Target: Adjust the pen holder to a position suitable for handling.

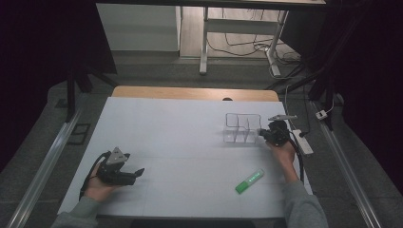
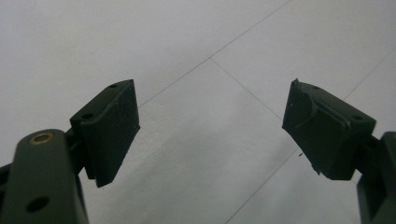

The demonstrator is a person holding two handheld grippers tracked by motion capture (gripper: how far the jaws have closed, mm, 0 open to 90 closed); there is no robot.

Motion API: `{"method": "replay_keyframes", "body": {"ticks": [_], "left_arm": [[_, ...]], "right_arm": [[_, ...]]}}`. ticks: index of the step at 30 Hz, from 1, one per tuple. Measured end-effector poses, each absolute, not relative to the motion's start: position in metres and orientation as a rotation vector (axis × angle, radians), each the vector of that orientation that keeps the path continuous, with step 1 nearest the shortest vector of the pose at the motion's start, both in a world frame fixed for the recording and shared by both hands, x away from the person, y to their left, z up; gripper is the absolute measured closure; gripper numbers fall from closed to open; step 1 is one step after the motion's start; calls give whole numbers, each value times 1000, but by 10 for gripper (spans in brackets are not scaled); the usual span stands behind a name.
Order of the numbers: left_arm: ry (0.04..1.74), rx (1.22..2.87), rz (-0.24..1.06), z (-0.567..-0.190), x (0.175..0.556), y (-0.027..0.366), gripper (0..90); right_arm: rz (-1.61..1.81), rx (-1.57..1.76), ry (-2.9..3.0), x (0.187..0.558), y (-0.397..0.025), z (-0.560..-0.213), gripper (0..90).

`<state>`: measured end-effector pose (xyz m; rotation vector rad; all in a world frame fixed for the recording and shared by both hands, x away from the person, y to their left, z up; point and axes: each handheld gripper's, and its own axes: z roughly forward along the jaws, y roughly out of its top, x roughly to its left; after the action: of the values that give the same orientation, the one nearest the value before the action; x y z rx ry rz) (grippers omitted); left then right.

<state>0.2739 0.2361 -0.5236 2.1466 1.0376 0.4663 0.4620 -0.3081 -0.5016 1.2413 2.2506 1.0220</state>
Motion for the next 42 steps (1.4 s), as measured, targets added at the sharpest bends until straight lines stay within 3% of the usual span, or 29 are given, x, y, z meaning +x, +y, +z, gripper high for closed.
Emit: {"method": "replay_keyframes", "body": {"ticks": [42], "left_arm": [[1038, 2169, 479, -525, 274, 235, 181]], "right_arm": [[1020, 1105, 2362, 469, -223, -504, 893]]}}
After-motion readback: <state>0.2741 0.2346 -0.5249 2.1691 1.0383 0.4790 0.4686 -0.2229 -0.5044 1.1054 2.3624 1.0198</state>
